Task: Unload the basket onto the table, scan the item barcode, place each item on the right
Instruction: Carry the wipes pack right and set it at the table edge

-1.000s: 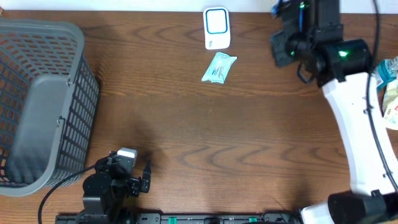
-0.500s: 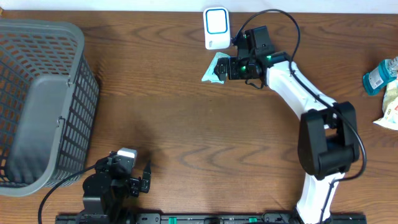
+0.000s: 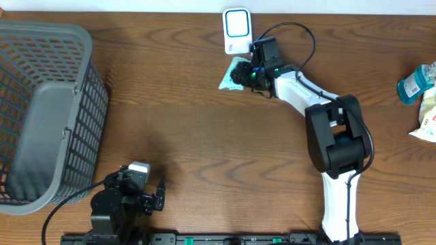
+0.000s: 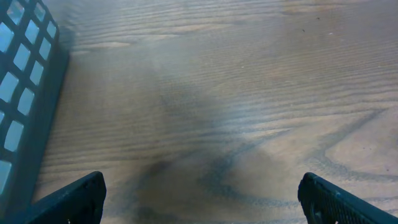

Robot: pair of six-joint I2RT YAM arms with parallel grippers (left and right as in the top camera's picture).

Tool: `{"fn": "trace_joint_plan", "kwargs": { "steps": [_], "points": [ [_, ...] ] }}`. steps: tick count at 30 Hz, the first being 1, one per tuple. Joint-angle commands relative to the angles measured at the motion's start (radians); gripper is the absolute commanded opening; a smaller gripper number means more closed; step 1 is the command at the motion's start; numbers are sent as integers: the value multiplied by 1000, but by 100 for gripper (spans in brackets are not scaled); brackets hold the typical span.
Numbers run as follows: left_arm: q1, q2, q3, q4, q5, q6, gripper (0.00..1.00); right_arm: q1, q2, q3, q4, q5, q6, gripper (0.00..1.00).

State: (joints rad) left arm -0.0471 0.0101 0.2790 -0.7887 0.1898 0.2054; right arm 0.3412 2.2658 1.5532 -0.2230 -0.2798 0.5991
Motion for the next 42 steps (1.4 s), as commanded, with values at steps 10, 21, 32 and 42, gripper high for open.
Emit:
{"fn": "trace_joint_plan", "kwargs": {
  "steps": [10, 21, 32, 42],
  "points": [
    [-3, -6, 2, 0, 12, -9, 99, -44, -65, -22, -296, 109, -39, 1],
    [-3, -6, 2, 0, 12, -9, 99, -199, -517, -22, -864, 941, 241, 1],
    [-3, -6, 2, 0, 12, -9, 99, -452, -586, -104, -1131, 1097, 678, 2],
    [-3, -6, 2, 0, 12, -9, 98, -674, -586, -409, -541, 1023, 588, 1]
  ]
}}
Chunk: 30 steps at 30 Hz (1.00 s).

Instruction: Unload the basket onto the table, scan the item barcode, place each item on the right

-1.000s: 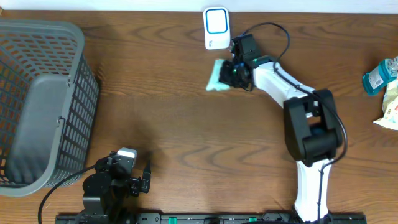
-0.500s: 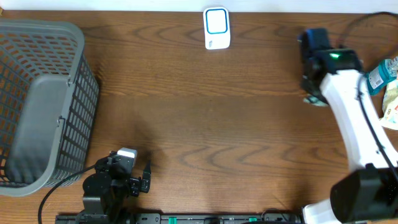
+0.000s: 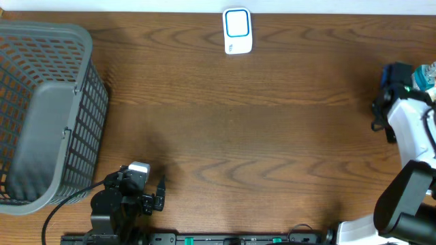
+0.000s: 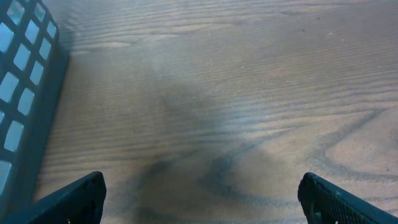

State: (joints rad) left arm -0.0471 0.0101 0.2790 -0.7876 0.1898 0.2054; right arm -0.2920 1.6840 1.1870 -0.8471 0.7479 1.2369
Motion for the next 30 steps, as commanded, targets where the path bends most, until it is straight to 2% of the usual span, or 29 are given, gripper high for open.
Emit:
{"fn": "trace_joint_plan", "kwargs": {
  "steps": [1, 2, 4, 5, 8, 9, 10, 13, 15, 17, 21, 22, 25, 30],
  "points": [
    [-3, -6, 2, -2, 12, -9, 99, -49, -4, -47, 106, -11, -63, 1],
    [-3, -6, 2, -2, 12, -9, 99, -56, -4, -47, 120, -14, -68, 3],
    [-3, -6, 2, -2, 12, -9, 99, -68, -5, -47, 153, -13, -68, 32],
    [-3, -6, 2, -2, 12, -9, 99, -72, -5, -45, 160, -13, -68, 41],
    [-3, -6, 2, -2, 12, -9, 99, -80, -16, -27, 158, -26, -119, 47],
    [-3, -6, 2, -2, 12, -9, 99, -79, -37, -19, 159, -55, -167, 56],
    [-3, -6, 2, -2, 12, -9, 99, -79, -56, -15, 159, -90, -192, 60],
    [-3, -6, 2, -2, 12, -9, 99, -79, -138, -11, 159, -258, -274, 69],
    [-3, -6, 2, -2, 12, -9, 99, -79, -210, -11, 158, -421, -387, 75],
    [-3, -6, 2, -2, 12, -9, 99, -79, -296, -11, 164, -602, -518, 76],
    [-3, -6, 2, -2, 12, -9, 99, -79, -482, -11, 178, -894, -741, 91],
    [-3, -6, 2, -2, 12, -9, 99, -79, -523, -11, 173, -943, -779, 97],
    [-3, -6, 2, -2, 12, -9, 99, -79, -666, -11, 146, -1070, -858, 99],
    [-3, -6, 2, -2, 12, -9, 99, -79, -838, -11, 73, -1079, -864, 99]
  ]
}}
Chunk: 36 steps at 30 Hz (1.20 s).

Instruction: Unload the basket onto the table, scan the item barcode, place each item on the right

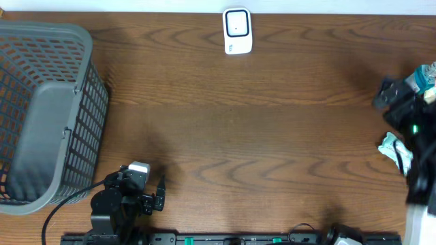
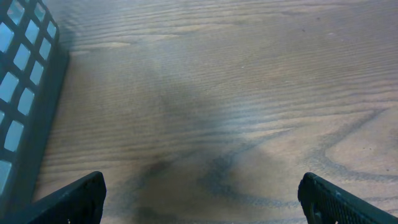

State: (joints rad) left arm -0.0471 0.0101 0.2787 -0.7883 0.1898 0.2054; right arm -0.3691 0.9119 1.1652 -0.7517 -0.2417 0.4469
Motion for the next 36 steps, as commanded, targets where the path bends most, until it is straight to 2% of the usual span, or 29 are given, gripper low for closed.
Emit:
{"fn": "trace_joint_plan", "kwargs": {
  "steps": [1, 9, 15, 21, 26, 29, 32, 36],
  "points": [
    [-3, -6, 2, -1, 12, -9, 99, -2, -101, 11, -39, -90, -74, 99],
    [-3, -6, 2, -1, 12, -9, 99, -2, -252, 11, -187, -90, -74, 99],
    [-3, -6, 2, -1, 12, -9, 99, -2, -258, 11, -355, -85, -74, 99],
    [-3, -6, 2, -1, 12, -9, 99, 37, -261, -18, -356, -61, -74, 99],
    [-3, -6, 2, -1, 12, -9, 99, 109, -316, -137, -172, -56, -82, 99],
    [-3, -6, 2, -1, 12, -9, 99, 163, -398, -285, 5, -56, -82, 99],
    [-3, -6, 2, -1, 12, -9, 99, 200, -547, -546, 305, -118, -81, 99],
    [-3, -6, 2, -1, 12, -9, 99, 207, -656, -743, 578, -199, -81, 99]
  ]
}}
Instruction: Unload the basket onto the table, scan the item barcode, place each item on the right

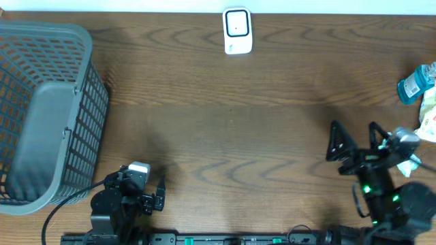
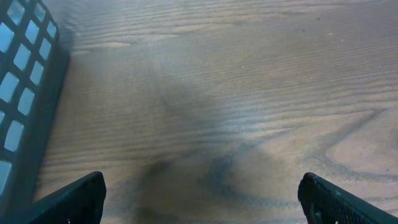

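Observation:
The white scanner (image 1: 237, 30) stands at the table's far edge, its screen dark. At the right lie a teal bottle (image 1: 415, 83) and a white-green packet (image 1: 429, 117). A teal pouch (image 1: 411, 162) shows only as a sliver beside the right wrist. My right gripper (image 1: 354, 136) is open near the front right, with nothing between its fingers. My left gripper (image 2: 202, 205) rests open at the front left over bare wood, and the overhead view shows its fingers (image 1: 160, 192) next to the arm base.
A large grey mesh basket (image 1: 41, 116) fills the left side of the table; its wall (image 2: 25, 93) shows at the left wrist view's left edge. The table's front rail (image 1: 204, 238) runs below both arm bases.
The right arm has drawn back from the far right edge to the front right, and its gripper stands open. The teal pouch is now mostly hidden beside the wrist. The left arm is unchanged.
My right gripper held the teal pouch at the lit scanner. Then it was at the far right by the bottle. Then the pouch lay on the table there and the scanner's screen was dark. Now the arm is back at the front right, open. The left arm never moved.

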Robot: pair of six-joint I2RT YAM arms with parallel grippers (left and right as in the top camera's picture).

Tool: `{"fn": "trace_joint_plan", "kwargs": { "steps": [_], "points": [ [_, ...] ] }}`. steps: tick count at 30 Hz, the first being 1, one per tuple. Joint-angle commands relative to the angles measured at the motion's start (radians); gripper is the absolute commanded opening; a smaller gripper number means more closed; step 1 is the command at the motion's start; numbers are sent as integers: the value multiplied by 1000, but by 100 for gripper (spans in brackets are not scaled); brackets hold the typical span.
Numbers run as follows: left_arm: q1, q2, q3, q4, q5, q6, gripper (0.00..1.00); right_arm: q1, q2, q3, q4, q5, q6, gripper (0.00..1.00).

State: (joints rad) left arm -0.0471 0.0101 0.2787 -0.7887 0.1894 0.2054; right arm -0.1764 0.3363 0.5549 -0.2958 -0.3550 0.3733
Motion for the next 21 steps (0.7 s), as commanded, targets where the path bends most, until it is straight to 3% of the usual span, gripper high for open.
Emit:
{"fn": "trace_joint_plan", "kwargs": {
  "steps": [1, 3, 6, 21],
  "points": [
    [-3, -6, 2, -1, 12, -9, 99, 22, -106, -173, 175, -85, -8, 99],
    [-3, -6, 2, 0, 12, -9, 99, 61, -183, -280, 317, -60, -24, 99],
    [-3, -6, 2, 0, 12, -9, 99, 100, -235, -341, 385, -12, -42, 99],
    [-3, -6, 2, 0, 12, -9, 99, 165, -332, -487, 439, 180, -154, 99]
  ]
}}
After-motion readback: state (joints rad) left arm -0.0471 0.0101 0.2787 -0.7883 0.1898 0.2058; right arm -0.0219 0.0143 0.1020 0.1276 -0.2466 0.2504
